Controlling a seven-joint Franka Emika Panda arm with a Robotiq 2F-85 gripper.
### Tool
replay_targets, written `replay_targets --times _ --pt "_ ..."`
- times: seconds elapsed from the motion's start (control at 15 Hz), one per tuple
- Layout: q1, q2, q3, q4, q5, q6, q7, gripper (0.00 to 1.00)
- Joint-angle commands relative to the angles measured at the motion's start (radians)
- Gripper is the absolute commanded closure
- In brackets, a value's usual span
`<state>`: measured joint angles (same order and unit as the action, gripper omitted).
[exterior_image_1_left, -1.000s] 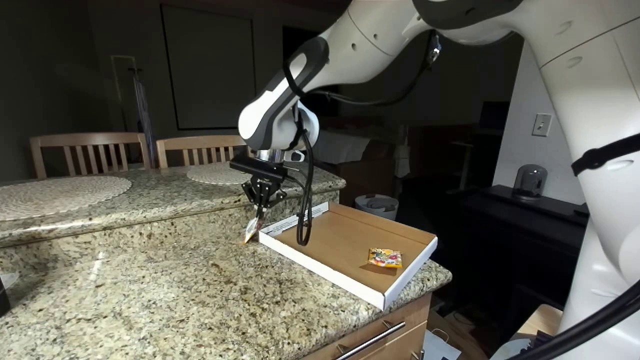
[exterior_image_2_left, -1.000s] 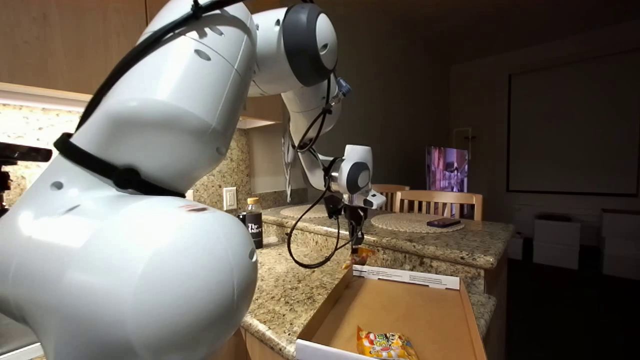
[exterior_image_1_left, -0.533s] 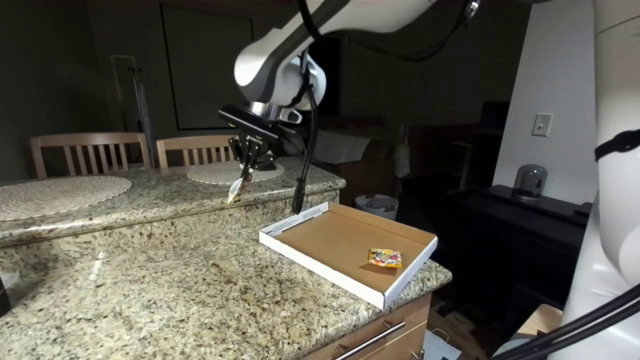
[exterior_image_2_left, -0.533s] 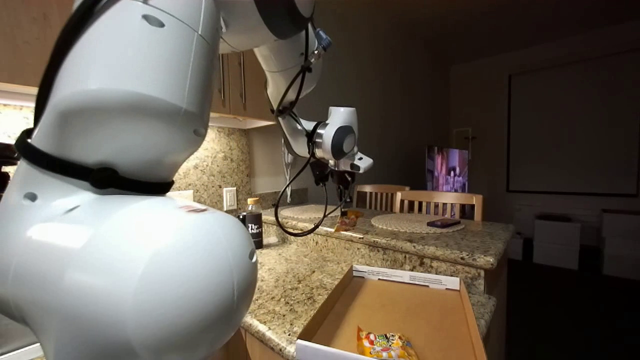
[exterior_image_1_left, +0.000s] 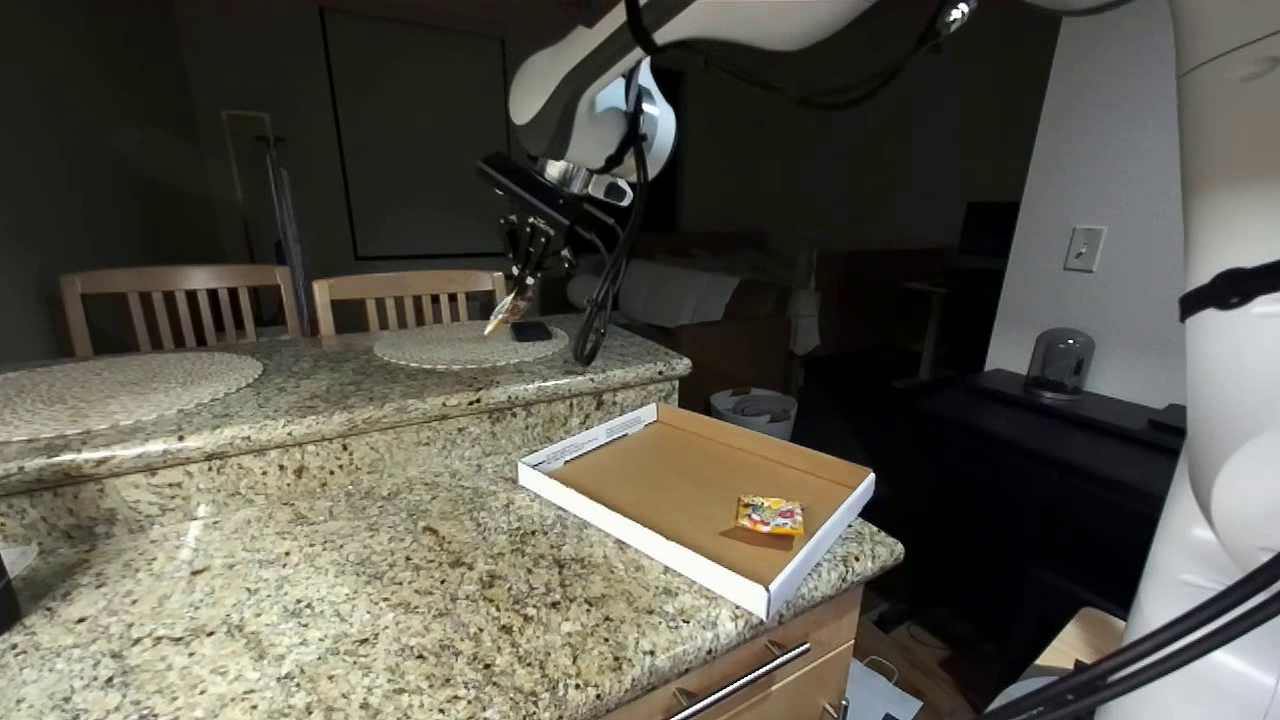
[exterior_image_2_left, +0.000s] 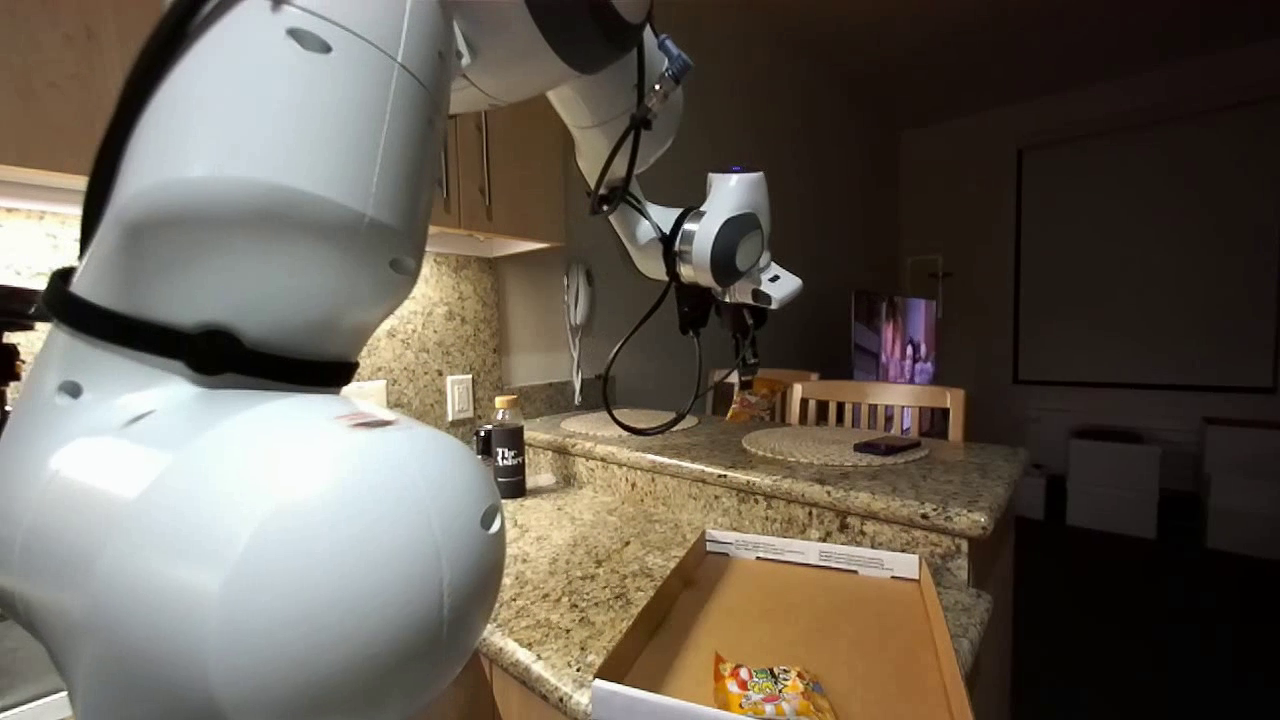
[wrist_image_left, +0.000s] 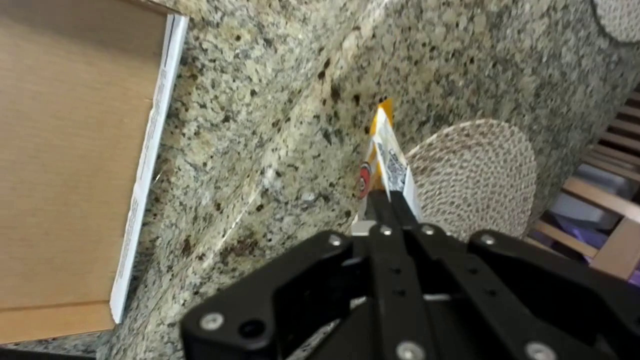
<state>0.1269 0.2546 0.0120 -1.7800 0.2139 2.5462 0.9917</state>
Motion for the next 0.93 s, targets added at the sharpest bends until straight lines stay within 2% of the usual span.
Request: replay_targets --times 0.0,0.53,0.73,0.87 --pt "-0.026 0.051 -0.007 0.055 0.036 -0.021 0.043 0.72" --pt "-0.038 0.049 0.003 0.04 0.099 -0.015 0.023 0.23" --pt "-0.046 0.044 0.02 0.025 0.136 -0.064 -0.007 0.02" --pt "-0.049 0.051 0.037 0.01 0.165 -0.134 -0.028 0.0"
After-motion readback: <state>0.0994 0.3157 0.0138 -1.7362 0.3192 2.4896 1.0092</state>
